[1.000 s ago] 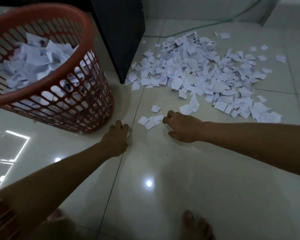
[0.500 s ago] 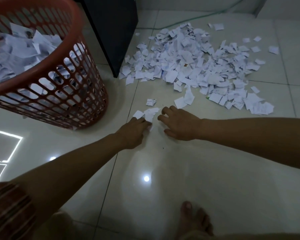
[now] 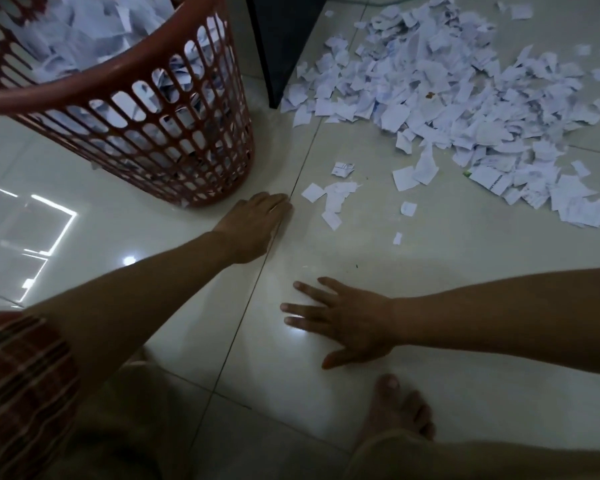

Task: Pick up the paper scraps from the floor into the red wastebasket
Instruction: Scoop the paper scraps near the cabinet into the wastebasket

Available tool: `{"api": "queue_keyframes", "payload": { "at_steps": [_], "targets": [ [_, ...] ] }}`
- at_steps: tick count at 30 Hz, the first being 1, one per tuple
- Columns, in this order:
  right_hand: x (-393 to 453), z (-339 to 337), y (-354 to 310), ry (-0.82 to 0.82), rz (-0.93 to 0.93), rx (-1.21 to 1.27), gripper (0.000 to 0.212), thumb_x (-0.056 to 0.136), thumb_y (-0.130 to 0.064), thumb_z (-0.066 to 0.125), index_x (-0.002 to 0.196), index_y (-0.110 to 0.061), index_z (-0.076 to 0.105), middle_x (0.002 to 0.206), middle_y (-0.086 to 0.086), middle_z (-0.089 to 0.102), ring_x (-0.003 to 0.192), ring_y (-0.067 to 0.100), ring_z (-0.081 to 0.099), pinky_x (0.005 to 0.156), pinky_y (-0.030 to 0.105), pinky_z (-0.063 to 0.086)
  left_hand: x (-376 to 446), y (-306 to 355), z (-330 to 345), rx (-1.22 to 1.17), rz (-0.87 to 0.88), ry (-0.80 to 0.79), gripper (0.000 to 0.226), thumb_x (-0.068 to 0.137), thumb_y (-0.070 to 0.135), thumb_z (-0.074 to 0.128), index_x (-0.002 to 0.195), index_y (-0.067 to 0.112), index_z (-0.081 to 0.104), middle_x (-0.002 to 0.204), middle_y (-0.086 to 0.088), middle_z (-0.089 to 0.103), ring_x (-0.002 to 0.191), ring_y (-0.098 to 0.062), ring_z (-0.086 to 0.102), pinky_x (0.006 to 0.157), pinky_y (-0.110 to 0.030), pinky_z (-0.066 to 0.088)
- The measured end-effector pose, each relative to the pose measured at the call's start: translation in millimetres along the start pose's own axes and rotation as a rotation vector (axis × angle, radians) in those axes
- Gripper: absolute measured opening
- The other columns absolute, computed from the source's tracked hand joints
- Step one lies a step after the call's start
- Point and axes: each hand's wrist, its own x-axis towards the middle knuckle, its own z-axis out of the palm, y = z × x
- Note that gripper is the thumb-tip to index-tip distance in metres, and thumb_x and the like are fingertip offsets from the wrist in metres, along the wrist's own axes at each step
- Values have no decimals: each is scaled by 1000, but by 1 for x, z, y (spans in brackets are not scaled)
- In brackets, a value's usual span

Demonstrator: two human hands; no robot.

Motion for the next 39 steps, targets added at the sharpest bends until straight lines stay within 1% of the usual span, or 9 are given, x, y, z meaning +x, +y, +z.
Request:
{"api": "queue_keyframes", "payload": {
  "at_steps": [6, 10, 13, 15, 22, 28, 33, 35, 39],
  "targets": [
    [16, 12, -12, 42, -138, -56, 83, 87, -66, 21, 150, -13, 31, 158, 5, 27, 147, 36, 12, 111, 60, 3, 7, 5, 2, -8, -68, -40, 68, 93, 6, 42, 153, 14, 12, 162, -2, 8, 147, -29, 10, 114, -45, 25],
    [18, 9, 4, 51, -2, -41, 82, 91, -67, 22, 153, -14, 21, 161, 4, 16, 148, 32, 3, 115, 58, -8, 14, 13, 2, -14, -49, -25, 72, 91, 5, 45, 153, 14, 10, 162, -3, 6, 148, -29, 8, 114, -44, 25],
    [17, 1, 24, -3, 173, -33, 84, 93, -69, 19, 154, -18, -4, 160, 0, -14, 146, 24, -20, 113, 54, -18, 19, 19, 2, -7, -30, -24, 73, 92, 6, 44, 154, 13, 6, 162, -3, 1, 149, -28, 4, 115, -44, 23],
    [15, -6, 39, -29, 284, -20, 86, 92, -71, 15, 153, -18, -14, 156, -1, -24, 145, 22, -24, 113, 54, -18, 23, 21, 2, -6, -24, -27, 75, 92, 7, 44, 154, 13, 2, 163, -3, -2, 149, -27, 1, 115, -43, 20],
    [-10, -20, 85, -47, 563, -27, 91, 82, -74, 0, 151, -17, -19, 160, 4, -19, 147, 23, -19, 112, 52, -19, 35, 26, 0, 14, 7, -47, 69, 98, 23, 36, 153, 11, -4, 162, -5, -7, 149, -27, -3, 116, -45, 15],
    [-49, -28, 109, -3, 598, -103, 89, 88, -73, 3, 152, -14, -13, 158, 5, -20, 148, 25, -13, 116, 53, -6, 54, 46, 11, -41, -108, -122, 74, 101, 47, 20, 151, 6, -16, 159, -10, -20, 147, -28, -16, 115, -58, -8],
    [-87, -36, 117, -71, 764, -62, 95, 79, -72, -12, 153, -12, -10, 161, 8, -12, 149, 28, -9, 118, 49, 6, 73, 74, 12, 26, 49, -69, 74, 99, 50, 18, 151, 10, -17, 159, -8, -23, 145, -32, -23, 113, -60, -13],
    [-98, -38, 117, -66, 832, -6, 95, 80, -72, -8, 154, -12, -7, 162, 9, -10, 149, 27, -4, 116, 45, 13, 79, 83, 10, 17, 74, -51, 74, 99, 48, 24, 152, 9, -12, 160, -8, -19, 145, -33, -21, 113, -58, -13],
    [-114, -34, 114, 97, 996, 173, 78, 96, -57, 37, 153, -9, 13, 158, 15, 12, 139, 33, 26, 108, 41, 31, 95, 93, 1, -152, 65, 163, 76, 83, 45, 38, 148, 9, 21, 156, -16, 17, 141, -32, 17, 111, -48, 13]
  ]
}}
